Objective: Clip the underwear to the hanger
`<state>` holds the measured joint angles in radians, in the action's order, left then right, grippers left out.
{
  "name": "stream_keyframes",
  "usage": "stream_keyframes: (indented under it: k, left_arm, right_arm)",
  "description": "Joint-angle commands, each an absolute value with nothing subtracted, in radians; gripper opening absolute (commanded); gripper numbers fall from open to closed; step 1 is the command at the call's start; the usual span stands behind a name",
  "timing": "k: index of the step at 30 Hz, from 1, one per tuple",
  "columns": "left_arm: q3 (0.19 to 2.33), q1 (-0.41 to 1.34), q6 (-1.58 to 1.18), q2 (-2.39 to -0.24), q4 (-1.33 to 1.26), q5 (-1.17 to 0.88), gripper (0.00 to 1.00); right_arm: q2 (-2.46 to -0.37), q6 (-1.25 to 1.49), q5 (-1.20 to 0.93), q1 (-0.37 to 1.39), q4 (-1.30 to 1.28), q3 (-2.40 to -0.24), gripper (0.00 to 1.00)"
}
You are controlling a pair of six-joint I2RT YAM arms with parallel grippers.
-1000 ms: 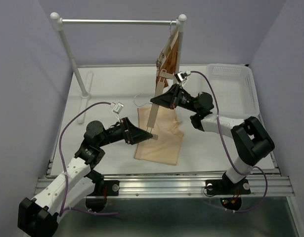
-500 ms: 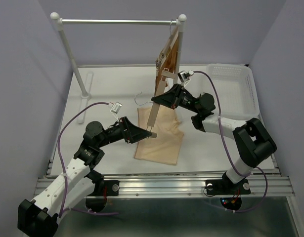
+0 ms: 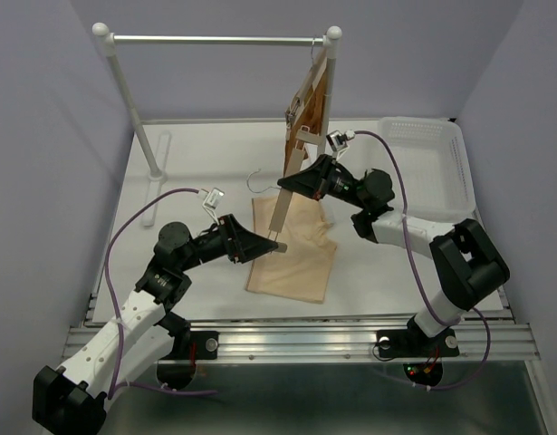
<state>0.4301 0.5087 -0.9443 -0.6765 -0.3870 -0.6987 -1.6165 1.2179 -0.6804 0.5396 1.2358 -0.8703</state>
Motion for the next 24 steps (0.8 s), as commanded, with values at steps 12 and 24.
stream_keyframes:
  k: [12, 24]
  left_arm:
    - [0.502, 0.515, -0.841, -0.689, -0.341, -0.713, 0.81]
    - [0.505, 0.515, -0.841, -0.690, -0.353, -0.684, 0.46]
  right_arm:
    - [-1.554, 1.129, -0.606, 0.531, 0.953, -0.950, 0.01]
    - [-1.569, 1.140, -0.627, 0.531, 0.953, -0.951, 0.01]
